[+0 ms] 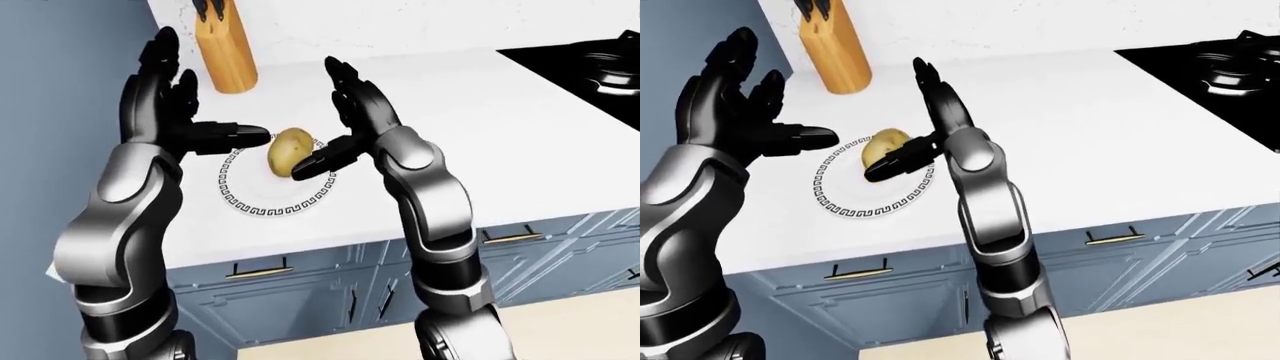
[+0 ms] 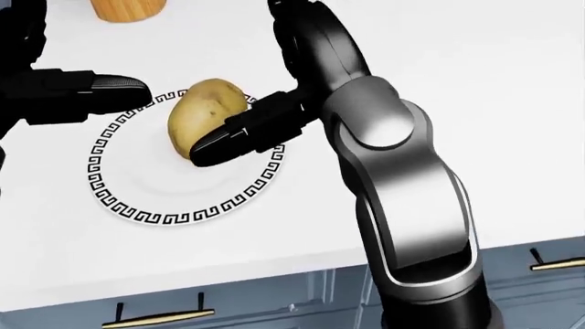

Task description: Place the potato on the top rack of the oven.

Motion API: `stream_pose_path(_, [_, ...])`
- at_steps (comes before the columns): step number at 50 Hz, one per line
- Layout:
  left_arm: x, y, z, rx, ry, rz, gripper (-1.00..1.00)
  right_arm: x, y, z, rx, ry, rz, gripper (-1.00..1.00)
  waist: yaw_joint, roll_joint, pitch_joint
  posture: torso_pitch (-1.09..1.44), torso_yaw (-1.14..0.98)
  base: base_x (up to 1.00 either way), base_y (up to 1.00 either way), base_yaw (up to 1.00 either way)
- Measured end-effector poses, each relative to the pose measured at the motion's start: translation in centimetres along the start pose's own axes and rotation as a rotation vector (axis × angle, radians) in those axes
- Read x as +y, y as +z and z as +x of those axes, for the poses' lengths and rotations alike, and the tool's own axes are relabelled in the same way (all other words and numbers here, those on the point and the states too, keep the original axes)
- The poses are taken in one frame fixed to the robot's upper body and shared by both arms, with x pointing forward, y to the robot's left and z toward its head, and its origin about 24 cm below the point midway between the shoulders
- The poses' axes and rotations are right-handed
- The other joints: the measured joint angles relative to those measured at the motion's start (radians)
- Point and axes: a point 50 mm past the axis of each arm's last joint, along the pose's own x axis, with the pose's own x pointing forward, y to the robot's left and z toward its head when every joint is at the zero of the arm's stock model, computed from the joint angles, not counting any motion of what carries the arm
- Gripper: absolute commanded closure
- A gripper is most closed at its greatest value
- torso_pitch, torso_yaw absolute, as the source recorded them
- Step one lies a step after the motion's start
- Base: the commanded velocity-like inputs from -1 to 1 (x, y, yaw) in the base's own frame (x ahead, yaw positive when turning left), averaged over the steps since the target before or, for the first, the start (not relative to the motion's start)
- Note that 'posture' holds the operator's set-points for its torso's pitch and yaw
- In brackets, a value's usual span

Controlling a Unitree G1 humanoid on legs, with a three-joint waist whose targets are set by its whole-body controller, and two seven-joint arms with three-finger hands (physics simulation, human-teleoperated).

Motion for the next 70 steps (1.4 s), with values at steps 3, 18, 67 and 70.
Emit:
stream_pose_path(3, [0.0, -0.1, 0.0, 0.002, -0.002, -0.001, -1.0, 0.5, 0.1, 0.2, -0.004, 0.014, -0.004, -1.0, -0.001, 0.001, -0.001, 0.0, 0.0, 0.0, 0.0, 0.0])
stream_pose_path(18, [0.0, 0.2, 0.0, -0.005, -0.003, -0.001, -1.0, 2.0, -0.8, 0.6, 0.0, 0.043, -0.026, -0.87, -0.003, 0.005, -0.002, 0.0, 0.0, 0.0, 0.0, 0.0])
stream_pose_path(67, [0.1, 0.4, 0.0, -0.006, 0.0, -0.003, -1.0, 3.0, -1.5, 2.3, 0.003, 0.029, -0.095, -0.62, -0.004, 0.01, -0.003, 0.0, 0.0, 0.0, 0.0, 0.0])
stream_pose_path(70, [0.1, 0.3, 0.1, -0.005, 0.002, -0.003, -1.0, 3.1, -1.8, 2.4, 0.011, 0.026, -0.098, -0.62, -0.004, 0.011, -0.003, 0.0, 0.0, 0.0, 0.0, 0.0])
